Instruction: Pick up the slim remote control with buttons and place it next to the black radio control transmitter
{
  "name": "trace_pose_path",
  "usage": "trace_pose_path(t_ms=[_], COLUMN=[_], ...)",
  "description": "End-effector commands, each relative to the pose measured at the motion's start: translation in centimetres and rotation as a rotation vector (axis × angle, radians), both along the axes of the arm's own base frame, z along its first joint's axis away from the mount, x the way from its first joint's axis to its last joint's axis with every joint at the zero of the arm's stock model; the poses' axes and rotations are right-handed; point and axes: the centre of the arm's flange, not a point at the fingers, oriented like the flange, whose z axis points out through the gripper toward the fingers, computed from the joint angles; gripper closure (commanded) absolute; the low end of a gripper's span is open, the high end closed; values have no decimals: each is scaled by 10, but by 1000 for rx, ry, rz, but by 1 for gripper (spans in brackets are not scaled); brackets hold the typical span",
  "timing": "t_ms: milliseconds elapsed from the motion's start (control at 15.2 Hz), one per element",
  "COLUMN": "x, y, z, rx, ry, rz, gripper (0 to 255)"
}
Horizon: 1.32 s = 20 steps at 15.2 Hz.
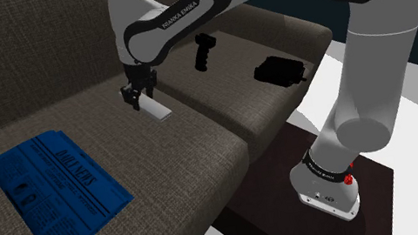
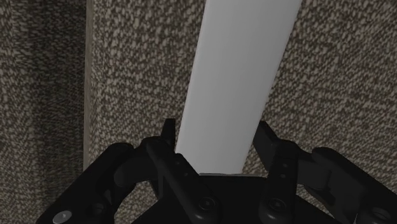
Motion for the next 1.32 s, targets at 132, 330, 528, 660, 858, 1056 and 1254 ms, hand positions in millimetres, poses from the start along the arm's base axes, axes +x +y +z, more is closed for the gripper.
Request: trace_pose_path(t_ms=[132, 330, 528, 660, 858, 1056, 1254], x=[0, 0, 0, 0, 0, 0, 0], y=[0, 0, 0, 0, 0, 0, 0], z=[10, 26, 42, 52, 68, 84, 100], rx=[0, 0, 0, 0, 0, 0, 0], ry=[1, 1, 1, 1, 1, 1, 1], rz=[1, 1, 1, 1, 1, 1, 1], gripper=[255, 255, 255, 255, 255, 255, 255])
